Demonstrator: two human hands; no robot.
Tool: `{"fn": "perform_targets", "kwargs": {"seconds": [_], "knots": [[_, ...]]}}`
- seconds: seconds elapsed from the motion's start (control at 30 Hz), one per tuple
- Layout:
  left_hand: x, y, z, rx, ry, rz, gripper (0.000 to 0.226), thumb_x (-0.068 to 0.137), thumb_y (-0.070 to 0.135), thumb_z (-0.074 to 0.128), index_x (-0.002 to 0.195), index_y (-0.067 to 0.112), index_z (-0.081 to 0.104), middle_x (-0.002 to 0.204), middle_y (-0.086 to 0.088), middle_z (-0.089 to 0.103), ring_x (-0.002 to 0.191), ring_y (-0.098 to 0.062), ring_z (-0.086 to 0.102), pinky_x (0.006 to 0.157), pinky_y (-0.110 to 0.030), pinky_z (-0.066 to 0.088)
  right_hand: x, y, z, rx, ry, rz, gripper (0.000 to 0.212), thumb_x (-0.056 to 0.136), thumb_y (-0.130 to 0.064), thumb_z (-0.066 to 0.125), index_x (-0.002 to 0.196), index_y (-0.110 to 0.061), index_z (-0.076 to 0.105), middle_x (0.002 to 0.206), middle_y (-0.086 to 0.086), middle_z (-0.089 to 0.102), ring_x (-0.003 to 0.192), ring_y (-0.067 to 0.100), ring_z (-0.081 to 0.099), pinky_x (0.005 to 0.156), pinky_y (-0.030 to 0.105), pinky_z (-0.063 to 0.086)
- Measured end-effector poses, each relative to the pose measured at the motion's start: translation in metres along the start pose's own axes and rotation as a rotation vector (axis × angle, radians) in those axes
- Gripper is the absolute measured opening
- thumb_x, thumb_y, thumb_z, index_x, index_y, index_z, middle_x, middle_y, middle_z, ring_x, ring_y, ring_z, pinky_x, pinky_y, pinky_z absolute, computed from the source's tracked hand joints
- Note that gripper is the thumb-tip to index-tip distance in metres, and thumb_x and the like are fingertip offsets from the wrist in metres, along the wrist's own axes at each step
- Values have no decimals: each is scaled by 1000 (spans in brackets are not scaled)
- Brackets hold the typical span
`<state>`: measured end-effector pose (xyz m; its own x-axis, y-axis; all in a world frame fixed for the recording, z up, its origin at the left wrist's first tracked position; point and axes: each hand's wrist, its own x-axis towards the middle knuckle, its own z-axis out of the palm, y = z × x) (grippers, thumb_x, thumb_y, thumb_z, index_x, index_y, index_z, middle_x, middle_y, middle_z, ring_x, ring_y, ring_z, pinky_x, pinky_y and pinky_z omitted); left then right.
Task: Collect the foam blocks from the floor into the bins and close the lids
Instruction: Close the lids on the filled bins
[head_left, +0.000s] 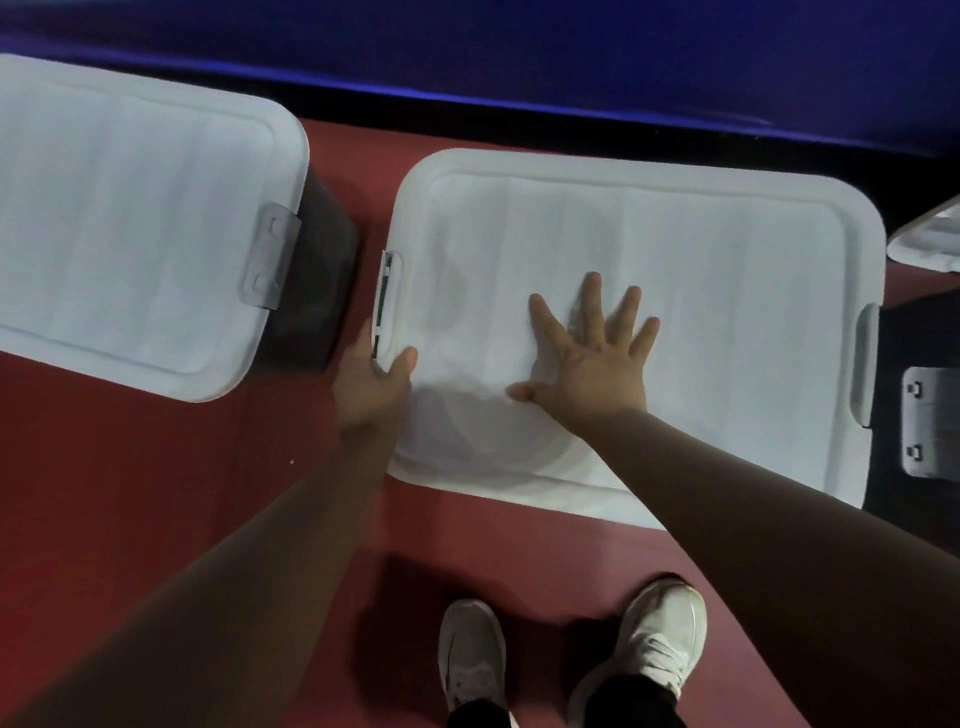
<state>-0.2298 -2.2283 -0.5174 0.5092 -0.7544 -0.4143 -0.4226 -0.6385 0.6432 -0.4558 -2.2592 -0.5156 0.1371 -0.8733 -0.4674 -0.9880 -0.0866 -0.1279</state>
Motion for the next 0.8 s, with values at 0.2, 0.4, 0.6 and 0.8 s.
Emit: {"fn": "perform_targets", "kwargs": {"seconds": [0.2,0.4,0.6,0.8], "knots": [[-9,24,-5,361,-19,69,52,100,20,49,150,10,38,144,-21,43,130,-35,46,106,-35,35,-6,2,-22,77,-12,-8,84,82,-80,45,151,-45,12,164,9,-7,147,49,-8,116,66,1],[-24,114,-66,383,-99,218,34,94,25,54,120,5,59,121,-16,57,112,-31,55,86,-35,42,-49,16,-123,282,121,93,71,90,-61,49,142,-14,38,140,13,45,128,34,45,115,53,24],[-100,298,-156,344,-135,524,31,94,28,56,117,9,63,121,-9,58,104,-27,58,84,-31,42,-139,42,-316,334,319,222,69,91,-53,54,141,-9,37,137,16,46,125,38,46,111,51,32],[-227,462,-249,351,-138,820,37,97,40,52,118,11,60,118,-8,57,106,-29,56,94,-43,45,-274,66,-509,370,502,344,62,91,-51,53,135,-9,45,131,17,49,120,38,50,104,47,38]]}}
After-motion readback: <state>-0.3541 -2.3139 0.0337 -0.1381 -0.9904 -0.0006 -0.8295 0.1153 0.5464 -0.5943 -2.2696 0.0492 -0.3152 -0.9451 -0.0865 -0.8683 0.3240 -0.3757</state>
